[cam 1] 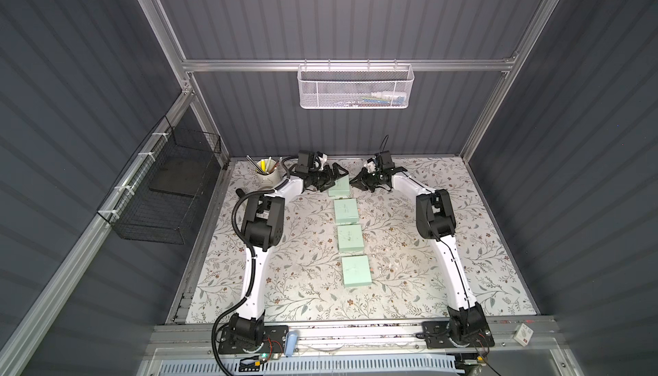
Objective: Take out the earrings from the drawer-style jewelry box
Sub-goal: Open the drawer in the jewelry box.
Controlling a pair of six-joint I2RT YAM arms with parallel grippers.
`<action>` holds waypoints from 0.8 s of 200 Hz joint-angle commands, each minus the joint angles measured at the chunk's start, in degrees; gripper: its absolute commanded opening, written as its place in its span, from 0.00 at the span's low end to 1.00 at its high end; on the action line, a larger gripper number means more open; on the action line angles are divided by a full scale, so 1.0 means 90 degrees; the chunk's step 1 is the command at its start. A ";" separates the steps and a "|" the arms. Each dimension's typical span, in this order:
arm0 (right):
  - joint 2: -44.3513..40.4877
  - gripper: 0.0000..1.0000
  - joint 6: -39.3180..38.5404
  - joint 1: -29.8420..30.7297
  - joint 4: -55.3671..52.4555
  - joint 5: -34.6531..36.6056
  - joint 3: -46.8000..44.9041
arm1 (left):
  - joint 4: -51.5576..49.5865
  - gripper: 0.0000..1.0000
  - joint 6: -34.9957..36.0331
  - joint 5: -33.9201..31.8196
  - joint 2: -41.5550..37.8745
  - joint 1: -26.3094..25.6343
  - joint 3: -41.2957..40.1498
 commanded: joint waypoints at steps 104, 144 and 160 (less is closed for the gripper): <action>0.0034 0.00 -0.0154 0.0010 -0.0232 0.0030 0.0165 | -0.0250 1.00 0.0020 0.0021 0.0230 0.0024 0.0064; -0.0171 0.00 -0.0028 -0.0097 0.0038 -0.0031 -0.0239 | -0.0347 1.00 0.0074 -0.0094 0.0192 0.0035 -0.0013; -0.0245 0.00 -0.0029 -0.0117 0.0083 0.0035 -0.0335 | -0.0328 1.00 0.0069 -0.0100 0.0181 0.0035 -0.0051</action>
